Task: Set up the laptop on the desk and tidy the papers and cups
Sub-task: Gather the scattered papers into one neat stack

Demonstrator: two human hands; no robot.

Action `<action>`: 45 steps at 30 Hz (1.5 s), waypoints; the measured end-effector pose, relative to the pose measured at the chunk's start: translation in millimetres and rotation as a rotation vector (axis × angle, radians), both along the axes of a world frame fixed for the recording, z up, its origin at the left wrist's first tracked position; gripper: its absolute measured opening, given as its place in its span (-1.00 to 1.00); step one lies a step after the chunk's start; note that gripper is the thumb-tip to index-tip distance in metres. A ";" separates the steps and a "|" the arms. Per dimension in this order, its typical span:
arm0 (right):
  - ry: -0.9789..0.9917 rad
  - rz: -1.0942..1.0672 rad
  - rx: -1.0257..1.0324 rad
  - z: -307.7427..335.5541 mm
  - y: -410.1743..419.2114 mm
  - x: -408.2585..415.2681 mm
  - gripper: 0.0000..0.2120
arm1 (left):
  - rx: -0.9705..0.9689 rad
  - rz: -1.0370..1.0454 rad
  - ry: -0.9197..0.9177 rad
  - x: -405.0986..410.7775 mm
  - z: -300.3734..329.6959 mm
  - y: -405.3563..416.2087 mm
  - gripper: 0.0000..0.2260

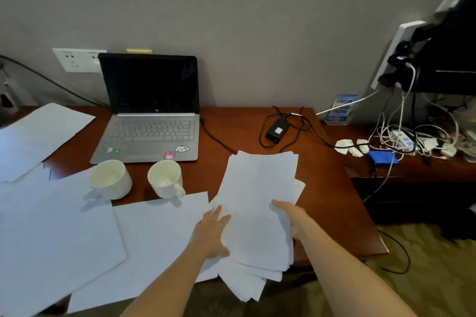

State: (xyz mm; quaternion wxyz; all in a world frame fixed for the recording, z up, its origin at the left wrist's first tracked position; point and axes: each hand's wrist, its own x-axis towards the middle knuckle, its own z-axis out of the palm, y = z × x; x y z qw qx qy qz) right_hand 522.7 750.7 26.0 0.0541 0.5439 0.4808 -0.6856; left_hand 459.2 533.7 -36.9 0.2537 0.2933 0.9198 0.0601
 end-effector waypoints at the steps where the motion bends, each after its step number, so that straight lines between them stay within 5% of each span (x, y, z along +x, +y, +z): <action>1: 0.017 -0.030 -0.011 -1.9 -0.7 3.7 -0.54 | 0.017 -0.005 -0.006 -0.6 1.0 -1.5 -0.18; 6: 0.055 0.019 -0.044 -11.6 -6.1 16.0 -0.69 | 0.514 0.312 -0.278 -9.9 11.8 -15.3 -0.39; 8: -0.012 0.091 0.125 -15.5 -7.8 17.8 -0.69 | 0.626 0.430 -0.315 -14.2 15.5 -23.8 -0.45; 12: -0.124 0.130 0.741 -10.6 -9.1 14.2 -0.76 | 0.232 0.290 0.003 -13.8 2.3 -52.2 -0.56; 14: -0.124 0.001 0.830 -2.4 -8.7 9.0 -0.73 | 0.141 0.238 0.041 -10.9 -4.5 -63.0 -0.56; 21: -0.025 -0.302 0.827 30.4 -5.0 -18.9 -0.68 | 0.437 0.549 -0.243 -15.8 13.3 -54.7 -0.57; 25: 0.174 -0.486 0.586 60.1 1.1 -48.0 -0.67 | 0.480 0.628 -0.349 -18.4 28.4 -50.5 -0.59; 29: 0.316 -0.352 0.155 87.6 0.7 -72.0 -0.68 | 0.689 0.922 -0.496 -19.7 58.7 -40.9 -0.58; 34: 0.511 -0.077 0.187 112.7 -24.6 -98.8 -0.63 | 1.227 1.059 -0.722 -47.4 116.0 -53.7 -0.44; 36: 0.586 0.024 0.211 120.4 -42.6 -113.8 -0.63 | 1.391 1.087 -0.704 -55.7 145.7 -67.7 -0.40; 40: 0.690 0.208 0.140 132.2 -99.5 -139.2 -0.75 | 1.590 1.073 -0.665 -47.6 194.1 -115.5 -0.67; 45: 0.778 0.406 0.205 137.8 -185.2 -162.7 -0.79 | 1.725 1.262 -0.359 -44.4 217.5 -211.8 -0.60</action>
